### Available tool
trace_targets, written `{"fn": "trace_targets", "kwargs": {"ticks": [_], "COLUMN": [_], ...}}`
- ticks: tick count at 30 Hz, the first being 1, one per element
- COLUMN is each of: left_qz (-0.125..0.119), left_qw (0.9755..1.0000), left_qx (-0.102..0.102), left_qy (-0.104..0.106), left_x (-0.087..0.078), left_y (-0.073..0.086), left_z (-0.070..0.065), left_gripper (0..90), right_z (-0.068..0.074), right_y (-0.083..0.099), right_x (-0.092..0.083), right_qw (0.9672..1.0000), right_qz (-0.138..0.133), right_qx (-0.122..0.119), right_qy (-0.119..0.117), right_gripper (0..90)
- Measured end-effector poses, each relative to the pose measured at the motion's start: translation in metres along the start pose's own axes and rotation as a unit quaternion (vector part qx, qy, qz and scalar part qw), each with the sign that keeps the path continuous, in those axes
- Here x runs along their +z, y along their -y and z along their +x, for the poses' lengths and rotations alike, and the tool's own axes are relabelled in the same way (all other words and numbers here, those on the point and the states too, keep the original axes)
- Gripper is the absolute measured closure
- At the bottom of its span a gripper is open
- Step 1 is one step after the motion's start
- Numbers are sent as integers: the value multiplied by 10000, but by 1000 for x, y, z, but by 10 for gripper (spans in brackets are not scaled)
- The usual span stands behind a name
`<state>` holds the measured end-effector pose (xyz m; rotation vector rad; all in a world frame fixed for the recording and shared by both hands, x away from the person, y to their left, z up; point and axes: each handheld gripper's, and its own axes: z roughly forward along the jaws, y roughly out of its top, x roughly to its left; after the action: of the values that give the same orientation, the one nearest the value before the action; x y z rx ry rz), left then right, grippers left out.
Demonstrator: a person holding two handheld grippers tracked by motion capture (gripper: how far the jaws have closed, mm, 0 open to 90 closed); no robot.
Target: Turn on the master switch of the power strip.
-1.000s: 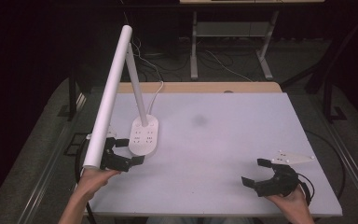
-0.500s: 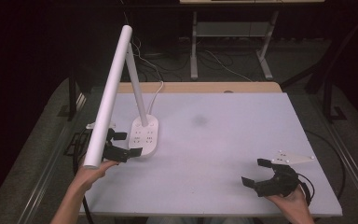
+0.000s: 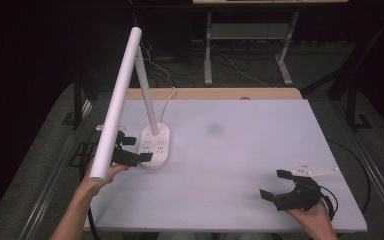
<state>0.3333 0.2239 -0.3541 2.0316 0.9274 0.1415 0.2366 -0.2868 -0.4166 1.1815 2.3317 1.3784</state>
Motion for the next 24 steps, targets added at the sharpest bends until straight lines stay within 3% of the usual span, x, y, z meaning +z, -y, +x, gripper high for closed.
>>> {"fn": "trace_targets", "kwargs": {"ticks": [15,24], "left_qz": [106,72], "left_qw": [9999,9995], "left_qx": [-15,-178], "left_qy": [-111,-231], "left_x": [4,2], "left_y": [-17,-28], "left_z": [16,30], "left_gripper": [20,30], "right_z": [0,-1], "right_y": [0,1], "right_x": [-1,-1], "right_qw": [10000,10000], "right_qz": [-24,-28], "right_qx": [30,8], "right_qy": [24,28], "right_gripper": [4,4]}}
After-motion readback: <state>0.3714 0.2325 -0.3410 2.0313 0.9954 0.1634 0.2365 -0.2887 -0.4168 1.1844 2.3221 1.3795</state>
